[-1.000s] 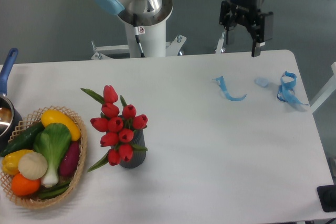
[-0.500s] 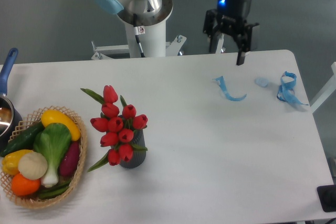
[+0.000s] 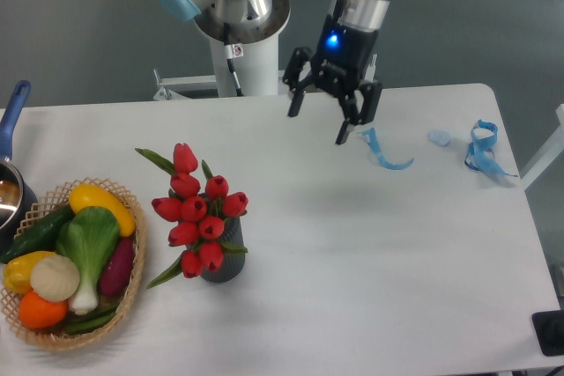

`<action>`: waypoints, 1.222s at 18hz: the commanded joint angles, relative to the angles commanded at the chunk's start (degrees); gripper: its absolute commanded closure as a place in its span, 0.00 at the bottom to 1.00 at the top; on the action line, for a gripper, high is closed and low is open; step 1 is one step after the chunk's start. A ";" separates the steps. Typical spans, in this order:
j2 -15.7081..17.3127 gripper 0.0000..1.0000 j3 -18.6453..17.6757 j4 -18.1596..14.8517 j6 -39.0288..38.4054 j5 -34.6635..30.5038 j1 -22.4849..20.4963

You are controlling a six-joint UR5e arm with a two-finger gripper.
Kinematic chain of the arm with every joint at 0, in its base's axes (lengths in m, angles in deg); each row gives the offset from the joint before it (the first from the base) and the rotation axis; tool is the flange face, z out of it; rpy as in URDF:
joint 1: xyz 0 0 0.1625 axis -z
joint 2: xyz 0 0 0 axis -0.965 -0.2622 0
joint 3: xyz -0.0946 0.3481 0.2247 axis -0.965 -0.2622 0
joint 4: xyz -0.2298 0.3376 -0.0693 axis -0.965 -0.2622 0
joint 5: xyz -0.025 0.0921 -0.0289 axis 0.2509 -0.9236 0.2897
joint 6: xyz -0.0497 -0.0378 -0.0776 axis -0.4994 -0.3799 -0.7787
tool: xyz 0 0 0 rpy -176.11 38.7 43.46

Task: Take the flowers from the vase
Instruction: 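Lower the open gripper over the red tulip stems above the vase, then close the gripper around the tulip stems just above the vase rim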

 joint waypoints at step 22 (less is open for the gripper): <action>-11.95 0.00 0.44 10.19 -2.90 13.10 9.32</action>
